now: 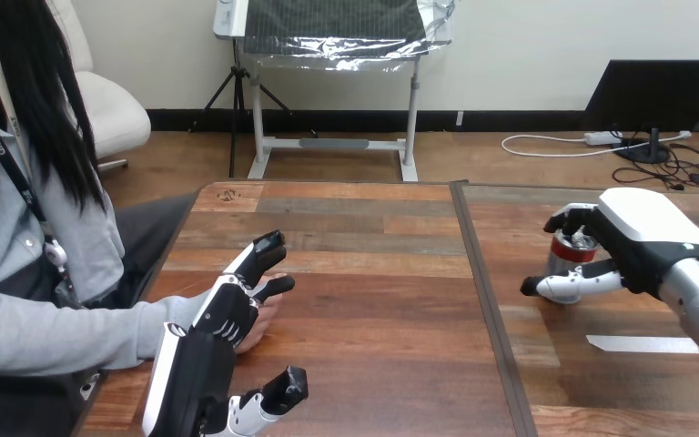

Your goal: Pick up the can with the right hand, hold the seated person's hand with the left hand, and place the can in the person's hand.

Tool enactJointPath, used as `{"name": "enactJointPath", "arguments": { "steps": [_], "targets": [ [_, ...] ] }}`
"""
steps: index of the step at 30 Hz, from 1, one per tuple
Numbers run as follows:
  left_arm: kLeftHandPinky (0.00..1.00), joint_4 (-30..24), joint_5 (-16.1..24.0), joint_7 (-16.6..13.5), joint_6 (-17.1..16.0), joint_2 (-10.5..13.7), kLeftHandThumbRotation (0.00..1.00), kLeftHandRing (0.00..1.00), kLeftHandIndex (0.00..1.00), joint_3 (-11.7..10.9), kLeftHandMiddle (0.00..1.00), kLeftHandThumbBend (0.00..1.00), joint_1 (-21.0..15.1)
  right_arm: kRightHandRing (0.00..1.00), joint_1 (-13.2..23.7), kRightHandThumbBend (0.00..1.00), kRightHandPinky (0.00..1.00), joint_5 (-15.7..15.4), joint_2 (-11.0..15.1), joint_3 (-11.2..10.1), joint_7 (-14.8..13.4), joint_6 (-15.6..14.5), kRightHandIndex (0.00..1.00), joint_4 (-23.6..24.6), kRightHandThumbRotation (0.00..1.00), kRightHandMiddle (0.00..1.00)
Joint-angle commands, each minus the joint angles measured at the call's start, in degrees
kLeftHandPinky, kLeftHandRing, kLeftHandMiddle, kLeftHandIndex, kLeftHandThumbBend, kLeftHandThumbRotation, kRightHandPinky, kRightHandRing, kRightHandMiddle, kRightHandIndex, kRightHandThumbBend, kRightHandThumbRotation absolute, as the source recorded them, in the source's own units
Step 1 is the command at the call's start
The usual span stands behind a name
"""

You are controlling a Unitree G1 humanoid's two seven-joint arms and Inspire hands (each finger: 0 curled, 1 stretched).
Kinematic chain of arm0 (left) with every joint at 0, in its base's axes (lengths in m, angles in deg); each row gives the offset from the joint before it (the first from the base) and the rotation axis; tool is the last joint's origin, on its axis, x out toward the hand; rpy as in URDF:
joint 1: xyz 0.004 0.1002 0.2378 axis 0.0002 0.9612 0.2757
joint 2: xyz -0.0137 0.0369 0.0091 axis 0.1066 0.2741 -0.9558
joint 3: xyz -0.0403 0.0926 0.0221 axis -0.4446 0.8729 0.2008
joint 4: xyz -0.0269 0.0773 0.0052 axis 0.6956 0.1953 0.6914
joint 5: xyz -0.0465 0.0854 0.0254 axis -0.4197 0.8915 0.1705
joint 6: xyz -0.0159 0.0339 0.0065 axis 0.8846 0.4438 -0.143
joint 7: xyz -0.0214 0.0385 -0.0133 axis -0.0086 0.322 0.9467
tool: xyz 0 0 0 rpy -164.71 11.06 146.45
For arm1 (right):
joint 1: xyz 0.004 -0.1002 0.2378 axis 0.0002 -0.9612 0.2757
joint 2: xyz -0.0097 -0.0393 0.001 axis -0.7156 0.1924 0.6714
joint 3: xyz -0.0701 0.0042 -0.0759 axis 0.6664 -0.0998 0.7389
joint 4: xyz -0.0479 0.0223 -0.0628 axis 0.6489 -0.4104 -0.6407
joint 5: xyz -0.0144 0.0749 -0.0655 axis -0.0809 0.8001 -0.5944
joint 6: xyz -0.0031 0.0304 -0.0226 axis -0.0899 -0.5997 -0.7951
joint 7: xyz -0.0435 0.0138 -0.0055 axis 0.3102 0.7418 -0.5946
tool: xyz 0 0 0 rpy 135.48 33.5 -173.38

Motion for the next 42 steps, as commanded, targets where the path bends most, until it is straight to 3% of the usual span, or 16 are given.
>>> {"name": "enactJointPath", "arguments": {
  "steps": [1,18,42],
  "targets": [
    [0.79,-1.7,0.6,-0.2,-0.4,-0.2,0.67,0.89,0.86,0.1,0.90,1.00,-3.7,0.77,0.6,0.92,0.71,1.0,1.6,-0.6,-0.5,0.8,0.77,2.5,0.65,0.77],
    [0.78,-0.9,3.6,-2.1,-1.4,-0.4,0.69,0.88,0.87,-1.1,0.90,1.00,-4.1,0.76,0.4,0.92,0.71,0.6,2.3,-0.3,-0.9,2.0,0.76,3.1,0.65,0.76],
    [0.78,-0.8,4.0,-2.9,-1.2,-0.5,0.69,0.89,0.87,-0.5,0.90,1.00,-4.3,0.76,0.1,0.92,0.71,0.6,3.3,-0.3,0.1,3.2,0.76,4.3,0.63,0.77]
  ]
}}
